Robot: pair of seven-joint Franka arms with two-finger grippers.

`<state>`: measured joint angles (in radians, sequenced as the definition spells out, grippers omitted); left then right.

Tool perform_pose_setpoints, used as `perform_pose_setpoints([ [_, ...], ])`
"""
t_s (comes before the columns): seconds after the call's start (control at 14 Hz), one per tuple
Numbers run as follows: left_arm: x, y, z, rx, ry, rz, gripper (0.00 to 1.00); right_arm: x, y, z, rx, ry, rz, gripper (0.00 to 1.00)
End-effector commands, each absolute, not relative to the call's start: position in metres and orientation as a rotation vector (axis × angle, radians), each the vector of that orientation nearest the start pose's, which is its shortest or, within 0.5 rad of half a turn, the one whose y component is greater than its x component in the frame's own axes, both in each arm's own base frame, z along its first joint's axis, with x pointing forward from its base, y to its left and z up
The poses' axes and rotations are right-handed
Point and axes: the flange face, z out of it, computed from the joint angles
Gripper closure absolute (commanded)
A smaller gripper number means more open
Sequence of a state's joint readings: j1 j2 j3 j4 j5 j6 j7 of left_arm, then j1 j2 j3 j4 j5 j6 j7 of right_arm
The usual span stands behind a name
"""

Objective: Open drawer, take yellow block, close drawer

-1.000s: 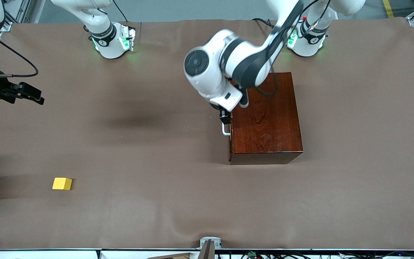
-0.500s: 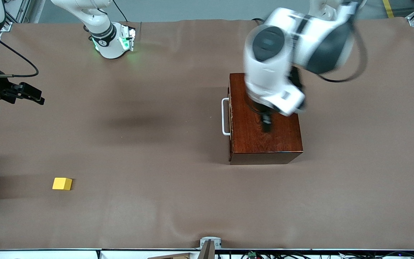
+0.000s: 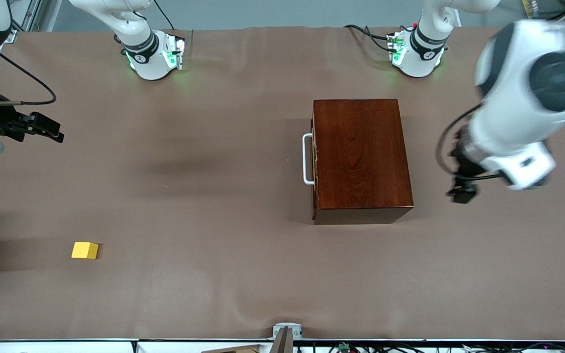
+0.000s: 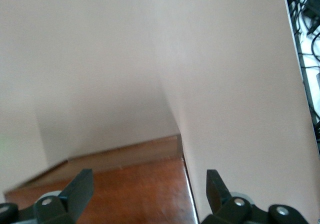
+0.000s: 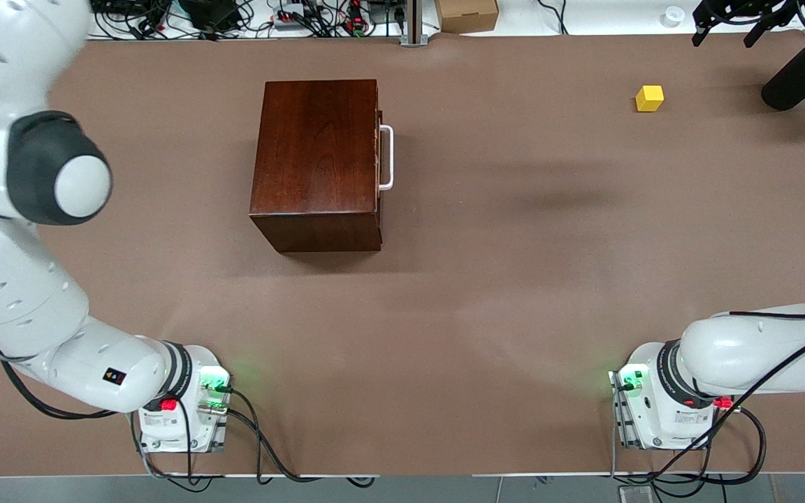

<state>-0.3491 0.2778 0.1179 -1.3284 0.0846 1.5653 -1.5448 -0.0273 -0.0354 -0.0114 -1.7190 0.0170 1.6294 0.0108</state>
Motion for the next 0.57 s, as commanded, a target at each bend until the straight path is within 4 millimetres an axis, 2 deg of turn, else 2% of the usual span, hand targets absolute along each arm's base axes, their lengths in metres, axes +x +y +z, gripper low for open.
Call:
perform_pose_setpoints([
  [0.0,0.581,-0.096,0.598,-2.547,-1.691,-0.013,0.0,0.541,-0.017,0.582,-3.142,0.091,0.077,0.0],
  [0.14,0.567,-0.077,0.608,-2.679,-1.468,0.047,0.0,0.541,-0.017,0.581,-3.142,0.091,0.077,0.0],
  [0.36,0.555,-0.06,0.611,-2.853,-1.021,0.16,0.0,0.541,-0.017,0.581,-3.14,0.091,0.077,0.0],
  [0.5,0.545,-0.039,0.624,-2.946,-0.766,0.187,0.0,0.541,-0.017,0.581,-3.14,0.091,0.077,0.0],
])
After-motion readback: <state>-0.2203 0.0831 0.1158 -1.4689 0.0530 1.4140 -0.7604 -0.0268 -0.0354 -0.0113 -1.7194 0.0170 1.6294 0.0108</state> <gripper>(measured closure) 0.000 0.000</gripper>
